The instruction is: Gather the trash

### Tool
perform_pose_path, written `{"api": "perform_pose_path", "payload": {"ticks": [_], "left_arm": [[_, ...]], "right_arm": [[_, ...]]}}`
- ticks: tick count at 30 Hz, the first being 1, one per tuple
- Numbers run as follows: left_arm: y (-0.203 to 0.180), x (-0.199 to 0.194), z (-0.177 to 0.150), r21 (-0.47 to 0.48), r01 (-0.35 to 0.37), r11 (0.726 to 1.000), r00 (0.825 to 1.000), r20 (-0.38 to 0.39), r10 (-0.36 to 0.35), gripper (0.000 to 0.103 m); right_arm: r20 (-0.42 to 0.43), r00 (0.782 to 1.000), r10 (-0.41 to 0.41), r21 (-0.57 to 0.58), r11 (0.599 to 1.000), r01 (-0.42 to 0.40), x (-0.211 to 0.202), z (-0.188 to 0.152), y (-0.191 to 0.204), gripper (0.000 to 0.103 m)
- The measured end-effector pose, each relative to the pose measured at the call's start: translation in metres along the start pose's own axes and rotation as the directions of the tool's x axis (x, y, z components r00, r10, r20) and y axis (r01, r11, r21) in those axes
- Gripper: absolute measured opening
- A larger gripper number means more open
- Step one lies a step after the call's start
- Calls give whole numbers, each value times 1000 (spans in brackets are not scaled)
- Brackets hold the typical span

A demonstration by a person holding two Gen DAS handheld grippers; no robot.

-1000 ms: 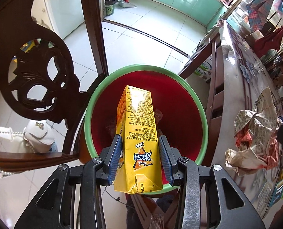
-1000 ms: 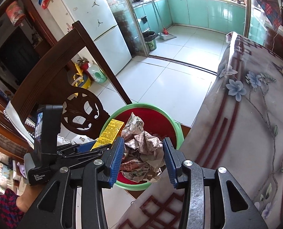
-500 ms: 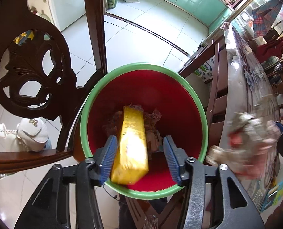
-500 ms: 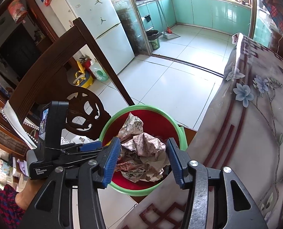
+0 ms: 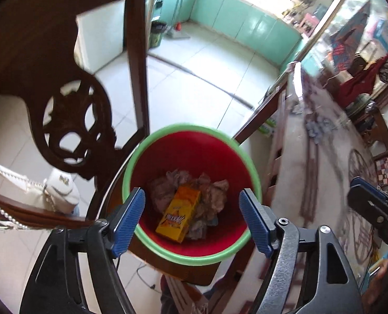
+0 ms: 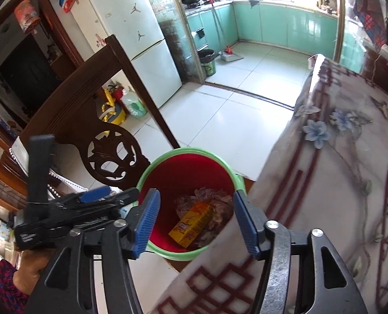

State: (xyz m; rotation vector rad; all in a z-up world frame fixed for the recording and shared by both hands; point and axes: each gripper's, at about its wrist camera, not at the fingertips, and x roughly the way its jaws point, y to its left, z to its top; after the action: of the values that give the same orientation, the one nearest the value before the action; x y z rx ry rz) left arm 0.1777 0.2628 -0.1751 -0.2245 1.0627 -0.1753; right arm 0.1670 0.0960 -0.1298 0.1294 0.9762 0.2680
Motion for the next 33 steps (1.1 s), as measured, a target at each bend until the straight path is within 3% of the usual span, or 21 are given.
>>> {"api": "perform_pose_path", "payload": {"ticks": [3, 7, 8, 12, 15, 17, 19, 24, 29, 33], "left_arm": [[-22, -20, -4, 44, 40, 998, 997, 65, -42, 84], [-56, -38, -13, 89, 94, 992, 987, 119, -104, 96], [-62, -43, -18, 96, 109, 989, 983, 135, -122, 101], [-93, -71, -36, 91, 169, 981, 952, 241, -187, 103], [-120, -94, -49, 112, 129, 985, 934, 321, -159, 103], [-144, -114, -59, 153, 83, 985, 906, 401, -139, 103], [-166, -131, -69, 194, 47, 980, 872, 471, -135, 103], [-206, -161, -84, 186, 54, 981, 826, 543, -148, 103], [-231, -176, -97, 158, 18, 987, 810, 576, -107, 103], [-244, -184, -106, 161, -15, 987, 802, 592, -84, 103]], "right_arm": [[13, 998, -55, 2, 998, 55, -23, -9, -13, 70], [29, 993, -112, 23, 994, 111, -56, -25, -35, 70], [34, 991, -126, 28, 992, 125, -66, -29, -41, 70], [100, 979, -177, 47, 984, 173, -114, -48, -67, 70], [191, 961, -199, 61, 980, 191, -161, -63, -86, 72], [245, 946, -214, 75, 977, 202, -190, -71, -96, 75], [300, 924, -235, 89, 972, 219, -218, -78, -106, 85], [378, 871, -313, 78, 948, 307, -269, -88, -122, 93], [421, 859, -291, 94, 956, 278, -304, -100, -132, 94], [457, 831, -317, 137, 948, 287, -327, -109, -140, 96]]}}
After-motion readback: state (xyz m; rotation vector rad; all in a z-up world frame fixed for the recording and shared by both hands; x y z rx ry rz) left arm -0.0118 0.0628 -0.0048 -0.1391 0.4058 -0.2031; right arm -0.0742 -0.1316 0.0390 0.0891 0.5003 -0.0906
